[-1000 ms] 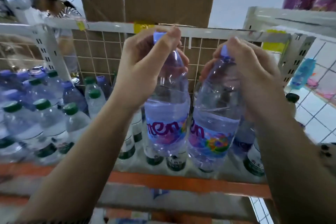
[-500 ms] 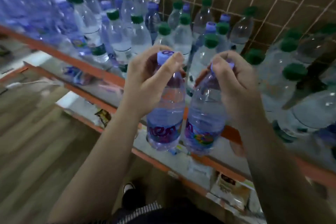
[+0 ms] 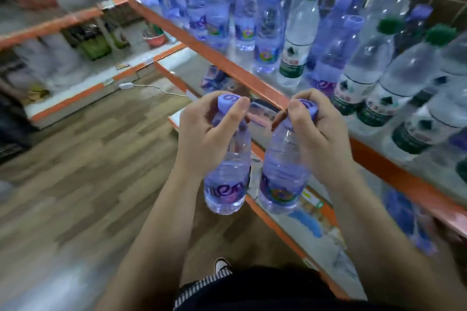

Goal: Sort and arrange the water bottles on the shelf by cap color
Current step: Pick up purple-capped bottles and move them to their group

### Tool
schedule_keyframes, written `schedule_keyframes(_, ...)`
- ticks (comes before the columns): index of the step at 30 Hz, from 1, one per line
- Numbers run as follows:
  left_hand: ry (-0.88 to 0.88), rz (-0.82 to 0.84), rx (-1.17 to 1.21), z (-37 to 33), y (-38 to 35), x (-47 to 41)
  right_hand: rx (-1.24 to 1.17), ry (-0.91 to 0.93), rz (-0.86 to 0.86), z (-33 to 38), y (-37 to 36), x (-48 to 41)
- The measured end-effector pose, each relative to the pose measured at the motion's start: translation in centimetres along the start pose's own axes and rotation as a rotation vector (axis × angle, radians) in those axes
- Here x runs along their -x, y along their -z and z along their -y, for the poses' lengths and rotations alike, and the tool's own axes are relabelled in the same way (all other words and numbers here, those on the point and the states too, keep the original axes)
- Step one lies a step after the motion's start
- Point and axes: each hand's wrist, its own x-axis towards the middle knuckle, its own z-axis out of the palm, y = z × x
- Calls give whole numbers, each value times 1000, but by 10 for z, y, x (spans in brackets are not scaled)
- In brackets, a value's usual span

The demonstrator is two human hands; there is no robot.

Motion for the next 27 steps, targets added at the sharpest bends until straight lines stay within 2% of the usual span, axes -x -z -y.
schedule_keyframes(8,30,-60,-54,45,71,-52,-39,-9,82,5,-93,-55)
schedule_keyframes(14,26,-52,-3,85,94,-110,-5,-2,30,-20,-133,-112)
schedule_keyframes(18,-27,16,10,113,94,-166,46,4,-71,-36,-152,-160)
schedule_keyframes(27,-29,215,110,150,70,-276,74,15,-372,-51,-159,-262)
